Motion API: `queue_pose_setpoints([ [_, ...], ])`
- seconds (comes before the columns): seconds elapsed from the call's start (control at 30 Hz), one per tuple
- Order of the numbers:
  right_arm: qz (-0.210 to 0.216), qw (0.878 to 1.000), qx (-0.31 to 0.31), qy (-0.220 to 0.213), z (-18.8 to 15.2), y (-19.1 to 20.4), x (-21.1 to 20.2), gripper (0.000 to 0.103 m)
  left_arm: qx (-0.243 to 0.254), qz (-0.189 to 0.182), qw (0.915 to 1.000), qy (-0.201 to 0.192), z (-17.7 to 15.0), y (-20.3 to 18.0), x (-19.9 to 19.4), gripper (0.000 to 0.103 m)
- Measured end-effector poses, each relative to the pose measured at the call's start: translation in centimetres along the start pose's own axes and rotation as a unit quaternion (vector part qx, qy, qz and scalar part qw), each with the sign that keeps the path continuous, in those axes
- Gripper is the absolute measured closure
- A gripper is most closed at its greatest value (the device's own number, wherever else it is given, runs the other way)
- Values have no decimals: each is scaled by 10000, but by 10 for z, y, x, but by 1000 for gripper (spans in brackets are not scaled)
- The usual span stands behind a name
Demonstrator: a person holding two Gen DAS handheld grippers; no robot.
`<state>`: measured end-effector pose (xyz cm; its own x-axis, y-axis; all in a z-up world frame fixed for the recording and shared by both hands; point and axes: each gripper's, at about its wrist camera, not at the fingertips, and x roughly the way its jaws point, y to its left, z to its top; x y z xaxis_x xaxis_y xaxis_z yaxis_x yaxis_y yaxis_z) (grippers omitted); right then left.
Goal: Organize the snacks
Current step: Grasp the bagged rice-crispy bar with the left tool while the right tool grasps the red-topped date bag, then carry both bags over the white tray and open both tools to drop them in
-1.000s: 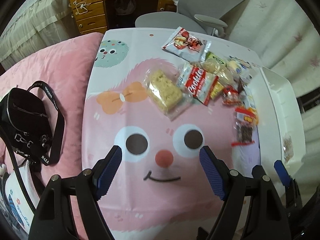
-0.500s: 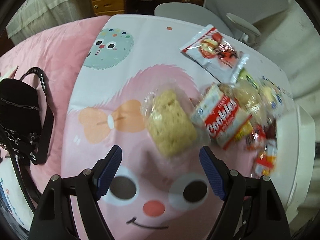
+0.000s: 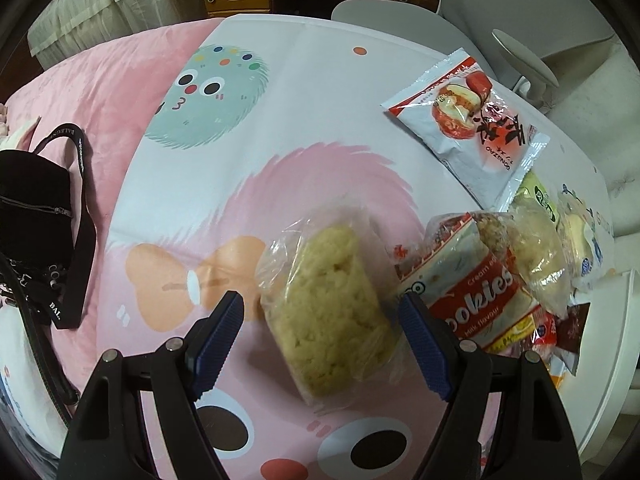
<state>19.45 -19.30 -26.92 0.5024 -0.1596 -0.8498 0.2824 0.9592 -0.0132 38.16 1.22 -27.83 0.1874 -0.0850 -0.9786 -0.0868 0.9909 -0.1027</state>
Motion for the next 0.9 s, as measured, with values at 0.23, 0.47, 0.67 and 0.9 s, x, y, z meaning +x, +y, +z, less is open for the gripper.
queue_pose_setpoints([
  [0.23,-120,9997,-196,61,-1,0,7,29,-32,-63,10000,24,0,0,4,25],
  [0.47,-14,9995,-310,82,0,4,5,51,-221,-143,9996,63,-2,8,6,45],
  [0.67,50,9993,-344,166,0,5,4,56,-199,-268,9994,127,-4,10,5,49],
  [0.9,85,9988,-293,392,-1,2,2,57,-143,-319,9991,226,-12,15,-2,50],
])
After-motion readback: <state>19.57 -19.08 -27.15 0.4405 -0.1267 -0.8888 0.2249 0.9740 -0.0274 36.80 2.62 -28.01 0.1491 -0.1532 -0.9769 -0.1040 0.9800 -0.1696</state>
